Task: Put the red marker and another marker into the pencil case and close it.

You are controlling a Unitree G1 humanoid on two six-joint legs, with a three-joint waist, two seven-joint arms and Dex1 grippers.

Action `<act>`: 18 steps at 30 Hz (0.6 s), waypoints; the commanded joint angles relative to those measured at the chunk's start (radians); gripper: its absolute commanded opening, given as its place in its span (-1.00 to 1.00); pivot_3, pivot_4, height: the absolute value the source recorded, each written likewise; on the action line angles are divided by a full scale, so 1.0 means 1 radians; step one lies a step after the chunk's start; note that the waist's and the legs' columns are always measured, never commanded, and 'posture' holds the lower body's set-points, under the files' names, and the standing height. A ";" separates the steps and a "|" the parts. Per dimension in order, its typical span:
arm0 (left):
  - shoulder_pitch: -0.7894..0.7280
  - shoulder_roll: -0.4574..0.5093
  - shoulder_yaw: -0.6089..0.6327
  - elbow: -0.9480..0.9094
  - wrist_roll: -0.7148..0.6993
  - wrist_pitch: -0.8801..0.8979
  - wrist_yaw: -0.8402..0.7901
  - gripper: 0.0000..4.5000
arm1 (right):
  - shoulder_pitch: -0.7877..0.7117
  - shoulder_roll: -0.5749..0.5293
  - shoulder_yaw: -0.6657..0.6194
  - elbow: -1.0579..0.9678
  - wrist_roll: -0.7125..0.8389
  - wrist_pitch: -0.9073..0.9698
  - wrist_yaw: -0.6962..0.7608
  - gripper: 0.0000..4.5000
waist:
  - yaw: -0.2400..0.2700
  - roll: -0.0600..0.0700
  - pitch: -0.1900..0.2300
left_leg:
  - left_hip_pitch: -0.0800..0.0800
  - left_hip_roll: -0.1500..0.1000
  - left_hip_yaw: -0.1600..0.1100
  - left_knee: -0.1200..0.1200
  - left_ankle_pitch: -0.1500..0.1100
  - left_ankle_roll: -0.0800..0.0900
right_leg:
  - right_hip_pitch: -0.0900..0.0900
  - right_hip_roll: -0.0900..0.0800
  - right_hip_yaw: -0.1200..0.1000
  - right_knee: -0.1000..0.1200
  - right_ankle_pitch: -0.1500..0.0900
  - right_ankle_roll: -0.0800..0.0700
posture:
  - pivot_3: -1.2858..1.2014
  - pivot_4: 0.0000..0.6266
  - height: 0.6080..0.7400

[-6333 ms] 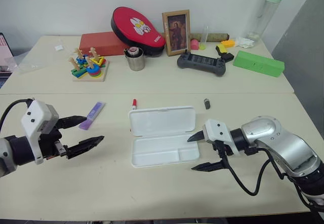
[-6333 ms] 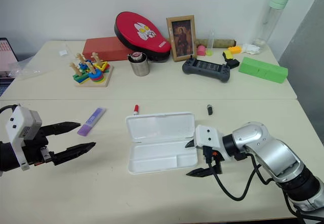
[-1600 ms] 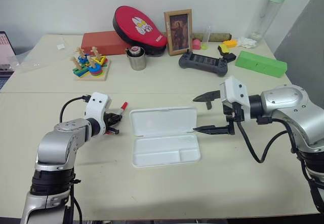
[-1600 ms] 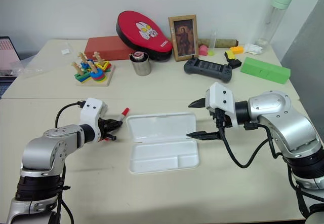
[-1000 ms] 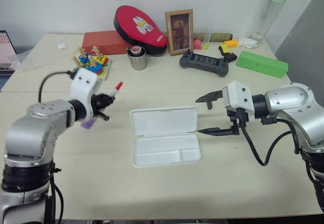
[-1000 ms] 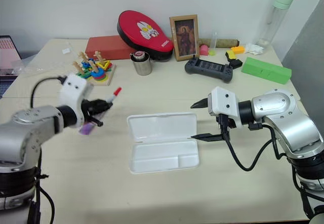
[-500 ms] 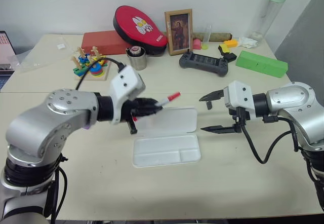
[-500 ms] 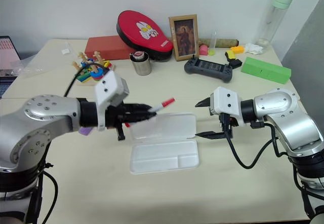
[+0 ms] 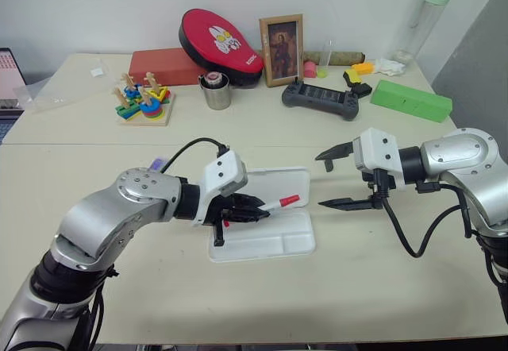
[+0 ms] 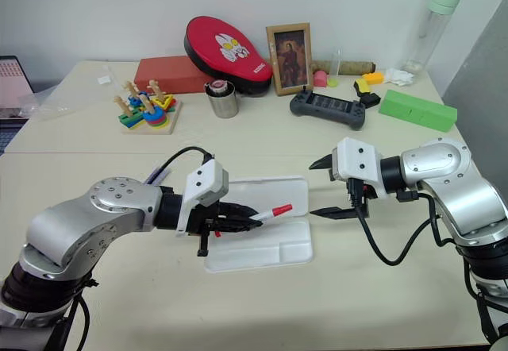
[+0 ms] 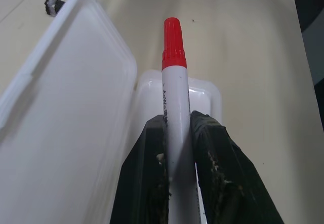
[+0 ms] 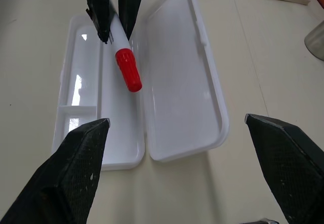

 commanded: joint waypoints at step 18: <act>-0.063 -0.048 -0.172 0.132 0.247 -0.225 -0.106 -0.45 | 0.010 -0.004 -0.035 -0.039 0.013 0.008 -0.034 1.00 | 0.000 0.000 0.000 | 0.000 0.000 0.000 0.000 0.000 0.000 | 0.000 0.000 0.000 0.000 0.000 0.000 | 0.03 -0.52 1.00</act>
